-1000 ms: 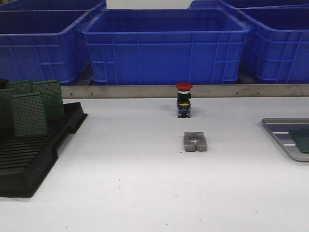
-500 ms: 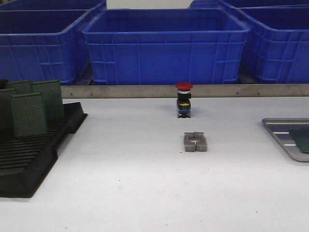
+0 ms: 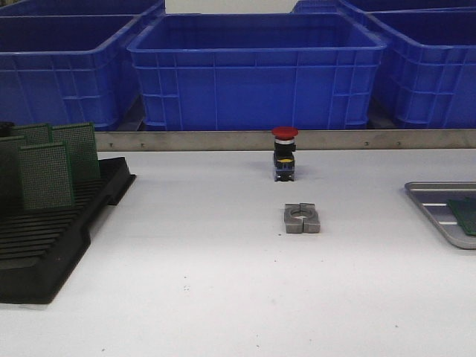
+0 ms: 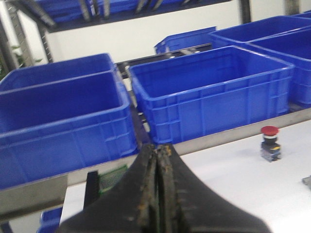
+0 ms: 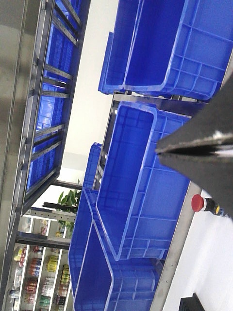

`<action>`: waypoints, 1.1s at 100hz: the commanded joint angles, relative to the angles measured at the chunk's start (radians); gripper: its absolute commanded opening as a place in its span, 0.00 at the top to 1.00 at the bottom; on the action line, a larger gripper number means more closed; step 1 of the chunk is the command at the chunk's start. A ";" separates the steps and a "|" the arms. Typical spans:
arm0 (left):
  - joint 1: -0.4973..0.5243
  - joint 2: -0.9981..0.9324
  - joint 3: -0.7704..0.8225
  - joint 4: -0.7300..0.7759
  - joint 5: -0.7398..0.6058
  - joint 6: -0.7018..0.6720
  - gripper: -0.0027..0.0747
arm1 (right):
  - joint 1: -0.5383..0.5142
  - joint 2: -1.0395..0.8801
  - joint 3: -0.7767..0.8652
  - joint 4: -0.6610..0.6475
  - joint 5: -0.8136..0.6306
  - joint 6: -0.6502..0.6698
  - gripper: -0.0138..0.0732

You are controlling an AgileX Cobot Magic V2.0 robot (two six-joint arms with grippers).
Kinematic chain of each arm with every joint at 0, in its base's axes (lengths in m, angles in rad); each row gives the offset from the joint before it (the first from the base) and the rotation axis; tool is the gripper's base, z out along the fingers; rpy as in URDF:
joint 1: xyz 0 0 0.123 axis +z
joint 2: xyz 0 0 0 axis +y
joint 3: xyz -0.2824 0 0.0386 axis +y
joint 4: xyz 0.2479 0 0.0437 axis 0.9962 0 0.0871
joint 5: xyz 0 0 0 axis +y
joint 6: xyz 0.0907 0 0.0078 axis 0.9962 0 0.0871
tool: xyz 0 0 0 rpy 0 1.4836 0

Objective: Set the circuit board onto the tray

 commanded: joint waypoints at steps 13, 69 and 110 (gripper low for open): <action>0.080 -0.006 0.076 0.419 -0.095 -0.619 0.99 | -0.005 0.009 -0.025 0.078 0.022 -0.008 0.91; 0.147 -0.155 0.277 0.635 0.027 -0.836 0.99 | -0.005 0.009 -0.025 0.078 0.021 -0.008 0.91; 0.145 -0.155 0.275 0.607 0.012 -0.833 0.99 | -0.005 0.009 -0.024 0.078 0.021 -0.008 0.91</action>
